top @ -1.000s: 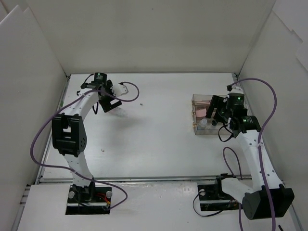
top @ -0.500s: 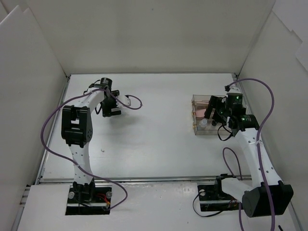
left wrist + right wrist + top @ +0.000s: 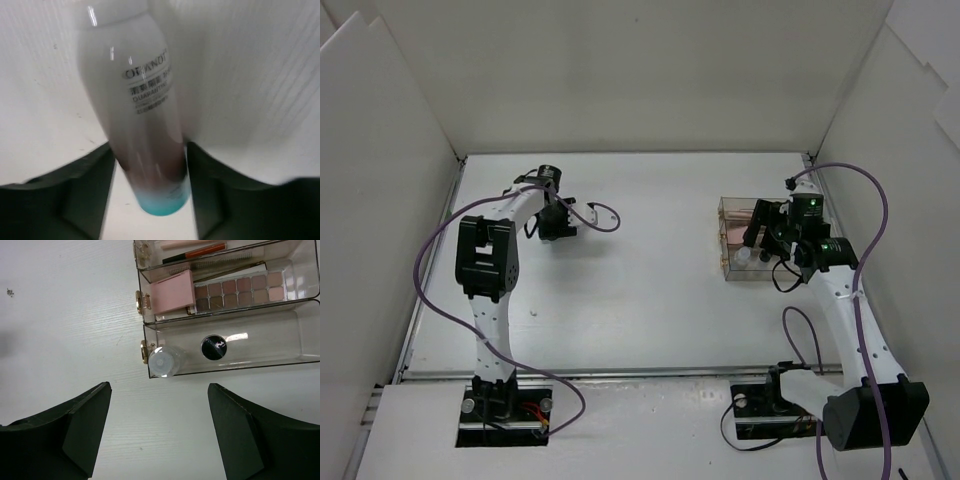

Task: Organize the makeup

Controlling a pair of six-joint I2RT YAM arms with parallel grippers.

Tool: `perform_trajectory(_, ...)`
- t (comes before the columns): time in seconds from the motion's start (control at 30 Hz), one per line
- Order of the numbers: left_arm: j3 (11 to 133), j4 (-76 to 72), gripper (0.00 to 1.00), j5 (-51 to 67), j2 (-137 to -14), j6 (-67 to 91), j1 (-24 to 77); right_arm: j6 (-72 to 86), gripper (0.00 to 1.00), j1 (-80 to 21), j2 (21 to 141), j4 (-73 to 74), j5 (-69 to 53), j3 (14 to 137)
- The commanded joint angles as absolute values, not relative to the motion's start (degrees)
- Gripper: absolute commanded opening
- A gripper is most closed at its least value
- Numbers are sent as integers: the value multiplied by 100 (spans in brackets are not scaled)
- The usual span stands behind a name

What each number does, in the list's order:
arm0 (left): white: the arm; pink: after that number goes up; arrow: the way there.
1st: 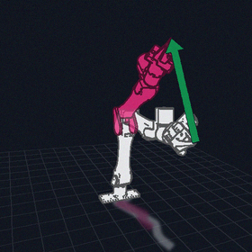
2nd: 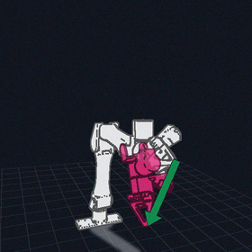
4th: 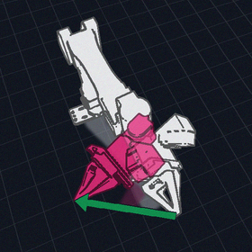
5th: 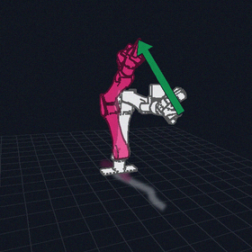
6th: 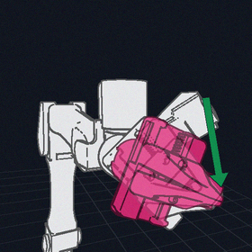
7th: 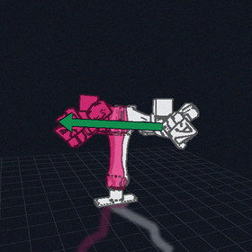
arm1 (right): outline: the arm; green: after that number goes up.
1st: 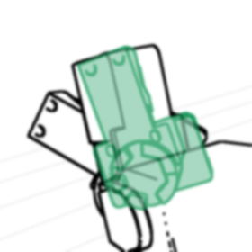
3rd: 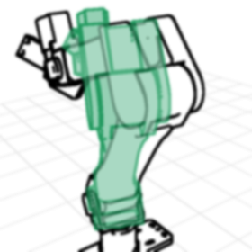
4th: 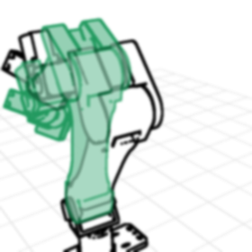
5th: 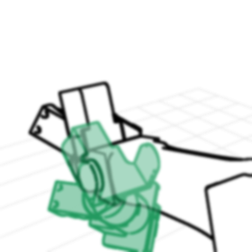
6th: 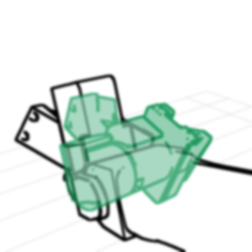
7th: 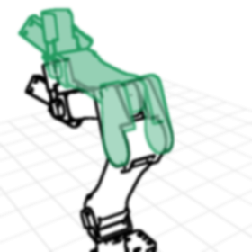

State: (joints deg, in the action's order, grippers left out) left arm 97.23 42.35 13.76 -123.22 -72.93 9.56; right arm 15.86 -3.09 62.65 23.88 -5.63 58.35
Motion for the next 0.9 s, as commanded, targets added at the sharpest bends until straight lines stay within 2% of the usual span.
perform_trajectory(0.0,9835,4307,43,1635,-12226,-7025,1072,1600,76,-325,6275,2232,-720,6073)
perform_trajectory(0.03,9835,4246,33,1617,-12226,-6901,1072,1600,76,-334,6275,2232,-721,6073)
perform_trajectory(0.07,9844,4167,9,1591,-12234,-6804,1072,1600,75,-334,6267,2232,-729,6065)
perform_trajectory(0.1,9905,4166,0,1573,-12243,-6707,1124,1600,76,-343,6249,2232,-729,6064)
perform_trajectory(0.17,9914,4070,0,1616,-12173,-6391,1125,1591,75,-369,6214,2232,-799,6108)
perform_trajectory(0.3,9705,3597,0,2475,-11526,-5592,1125,1582,75,-413,6144,2232,-1089,6266)
perform_trajectory(0.6,8333,890,0,3989,-9565,-2596,1379,1889,81,-1133,6293,2189,-1467,7118)
perform_trajectory(0.7,7797,-171,0,4078,-9117,-1847,1721,2030,82,-1528,6573,2145,-1660,7574)
perform_trajectory(0.87,7436,-545,0,4026,-8614,-1617,2337,2223,86,-2179,7091,2066,-1933,8138)
